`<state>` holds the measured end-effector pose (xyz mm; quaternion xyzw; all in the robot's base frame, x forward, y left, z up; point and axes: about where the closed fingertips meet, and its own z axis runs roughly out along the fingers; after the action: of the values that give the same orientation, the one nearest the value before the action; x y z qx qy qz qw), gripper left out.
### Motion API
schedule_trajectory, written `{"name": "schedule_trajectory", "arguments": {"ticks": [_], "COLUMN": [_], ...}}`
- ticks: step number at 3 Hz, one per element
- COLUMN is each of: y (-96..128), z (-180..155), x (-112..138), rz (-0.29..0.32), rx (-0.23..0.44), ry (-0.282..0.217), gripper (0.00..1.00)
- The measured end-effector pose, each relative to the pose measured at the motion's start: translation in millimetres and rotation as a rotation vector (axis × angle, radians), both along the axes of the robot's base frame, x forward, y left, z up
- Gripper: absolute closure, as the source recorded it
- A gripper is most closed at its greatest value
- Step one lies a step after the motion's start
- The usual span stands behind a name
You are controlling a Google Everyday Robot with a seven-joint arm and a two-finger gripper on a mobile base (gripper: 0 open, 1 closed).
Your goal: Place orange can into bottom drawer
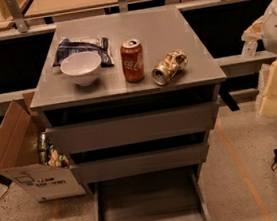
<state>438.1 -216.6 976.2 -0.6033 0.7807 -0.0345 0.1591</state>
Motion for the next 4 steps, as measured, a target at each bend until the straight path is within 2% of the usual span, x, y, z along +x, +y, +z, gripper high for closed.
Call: {"name": "schedule_trajectory", "arguments": {"ticks": [1, 2, 3, 4], "y": [0.0, 1.3, 7.8, 20.7], "z": [0.0, 1.7, 5.1, 0.2], "x": [0.2, 23.1, 60.4, 130.5], "rz": [0.000, 0.040, 0.134, 0.334], "rx": [0.000, -0.037, -0.076, -0.080], "ry": [0.000, -0.039, -0.085, -0.123], "gripper": [0.00, 0.00, 0.00, 0.00]}}
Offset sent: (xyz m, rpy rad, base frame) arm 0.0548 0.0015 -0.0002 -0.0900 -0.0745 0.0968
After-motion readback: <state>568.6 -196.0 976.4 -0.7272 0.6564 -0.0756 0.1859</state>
